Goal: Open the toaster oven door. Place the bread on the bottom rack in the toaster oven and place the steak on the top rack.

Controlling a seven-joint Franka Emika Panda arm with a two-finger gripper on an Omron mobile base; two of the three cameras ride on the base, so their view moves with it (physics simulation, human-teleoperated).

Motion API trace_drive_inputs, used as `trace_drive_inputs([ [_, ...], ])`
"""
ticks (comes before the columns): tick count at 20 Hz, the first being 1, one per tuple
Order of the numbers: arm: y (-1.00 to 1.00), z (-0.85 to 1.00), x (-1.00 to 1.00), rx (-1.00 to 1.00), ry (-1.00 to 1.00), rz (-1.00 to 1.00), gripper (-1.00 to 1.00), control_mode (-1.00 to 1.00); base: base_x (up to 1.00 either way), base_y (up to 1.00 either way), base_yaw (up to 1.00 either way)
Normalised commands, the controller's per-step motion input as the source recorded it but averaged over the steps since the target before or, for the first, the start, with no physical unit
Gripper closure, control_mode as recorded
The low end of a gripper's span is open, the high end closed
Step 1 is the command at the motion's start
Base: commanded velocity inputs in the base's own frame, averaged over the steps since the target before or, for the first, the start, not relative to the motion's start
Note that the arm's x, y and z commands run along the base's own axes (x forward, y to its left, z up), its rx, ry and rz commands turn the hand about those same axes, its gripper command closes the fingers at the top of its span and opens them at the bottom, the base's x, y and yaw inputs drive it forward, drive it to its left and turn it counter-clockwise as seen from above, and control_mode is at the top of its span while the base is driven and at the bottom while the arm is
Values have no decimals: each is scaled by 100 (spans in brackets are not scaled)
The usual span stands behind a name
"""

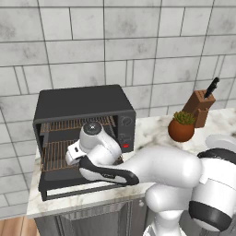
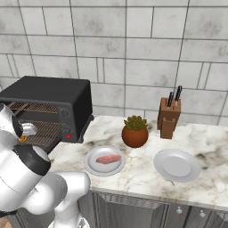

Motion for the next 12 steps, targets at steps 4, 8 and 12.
trace_drive_inputs([
  [4, 0, -4, 20, 0, 0, 0, 100, -100, 0, 0, 0],
  [8, 0, 0, 8, 0, 0, 0, -100, -100, 0, 0, 0],
  [12, 0, 5, 0, 0, 0, 0, -100, -100, 0, 0, 0],
])
